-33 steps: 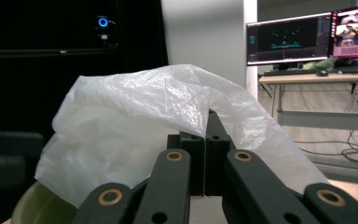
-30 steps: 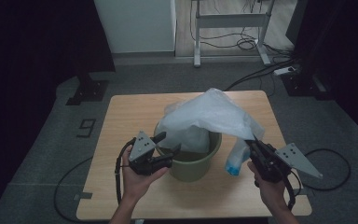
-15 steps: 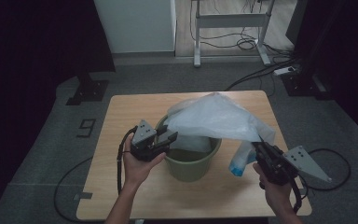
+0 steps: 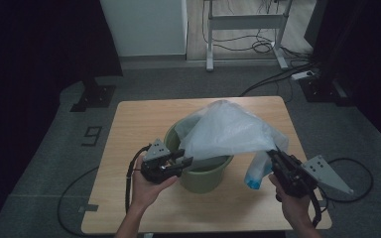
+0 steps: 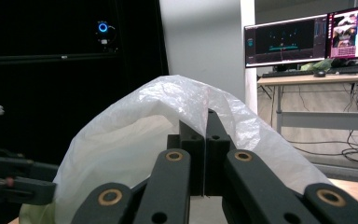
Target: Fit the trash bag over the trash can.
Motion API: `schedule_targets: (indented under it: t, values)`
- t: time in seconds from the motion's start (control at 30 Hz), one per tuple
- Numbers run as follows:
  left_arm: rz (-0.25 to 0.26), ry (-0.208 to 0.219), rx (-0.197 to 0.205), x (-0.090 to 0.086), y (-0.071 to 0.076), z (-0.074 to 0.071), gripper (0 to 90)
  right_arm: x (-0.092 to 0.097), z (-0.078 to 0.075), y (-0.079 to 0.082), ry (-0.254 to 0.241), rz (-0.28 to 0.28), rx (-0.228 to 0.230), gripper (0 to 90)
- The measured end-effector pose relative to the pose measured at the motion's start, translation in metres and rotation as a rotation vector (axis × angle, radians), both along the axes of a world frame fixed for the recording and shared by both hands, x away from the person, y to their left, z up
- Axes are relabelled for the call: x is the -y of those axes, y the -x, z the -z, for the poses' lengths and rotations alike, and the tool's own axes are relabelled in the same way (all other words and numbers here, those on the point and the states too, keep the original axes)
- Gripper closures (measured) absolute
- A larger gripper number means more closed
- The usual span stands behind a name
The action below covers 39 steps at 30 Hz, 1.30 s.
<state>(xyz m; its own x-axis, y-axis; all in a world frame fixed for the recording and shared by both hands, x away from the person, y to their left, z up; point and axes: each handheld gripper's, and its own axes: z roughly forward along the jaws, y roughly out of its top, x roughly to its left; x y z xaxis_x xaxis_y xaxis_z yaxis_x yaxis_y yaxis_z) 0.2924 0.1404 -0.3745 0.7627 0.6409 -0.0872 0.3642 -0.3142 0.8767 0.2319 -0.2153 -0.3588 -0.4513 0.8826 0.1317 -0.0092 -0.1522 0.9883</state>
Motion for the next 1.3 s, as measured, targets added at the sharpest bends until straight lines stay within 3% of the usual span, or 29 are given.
schedule_targets:
  t: [0.13, 0.3, 0.5, 0.8, 0.93, 1.03, 1.1, 1.13, 1.17, 1.2, 1.23, 1.3]
  values:
    - [0.024, 0.017, 0.034, 0.000, 0.004, -0.011, 35.8, -0.002, 0.001, -0.002, 0.005, -0.004, -0.009, 89.0]
    - [0.079, 0.025, 0.061, 0.015, 0.006, -0.020, 29.7, -0.012, -0.003, -0.009, 0.007, -0.031, -0.020, 89.0]
    - [0.122, 0.040, 0.061, 0.028, 0.010, -0.021, 26.0, -0.029, -0.006, -0.015, 0.028, -0.067, -0.032, 89.0]
    - [0.099, 0.052, 0.079, 0.033, 0.013, -0.012, 25.1, -0.048, 0.000, -0.025, 0.040, -0.111, -0.068, 89.0]
    - [0.061, 0.062, 0.123, 0.036, 0.016, -0.008, 27.2, -0.059, 0.003, -0.029, 0.046, -0.132, -0.076, 89.0]
    - [0.026, 0.019, 0.157, 0.043, 0.016, -0.004, 34.1, -0.067, 0.006, -0.030, 0.047, -0.152, -0.085, 88.9]
    - [0.012, 0.004, 0.168, 0.045, 0.016, -0.004, 44.7, -0.069, 0.006, -0.031, 0.051, -0.159, -0.086, 88.9]
    - [0.002, -0.003, 0.180, 0.047, 0.016, -0.003, 44.7, -0.069, 0.006, -0.031, 0.051, -0.159, -0.086, 88.8]
    - [-0.004, -0.007, 0.194, 0.047, 0.015, -0.002, 59.7, -0.070, 0.007, -0.031, 0.052, -0.166, -0.089, 88.2]
    - [-0.004, -0.007, 0.194, 0.047, 0.015, -0.002, 66.9, -0.070, 0.007, -0.031, 0.056, -0.172, -0.089, 87.4]
    - [-0.009, -0.009, 0.200, 0.047, 0.014, -0.002, 66.9, -0.070, 0.007, -0.031, 0.056, -0.172, -0.089, 87.4]
    - [-0.042, -0.020, 0.217, 0.045, 0.011, -0.001, 83.7, -0.071, 0.009, -0.030, 0.066, -0.189, -0.090, 83.2]
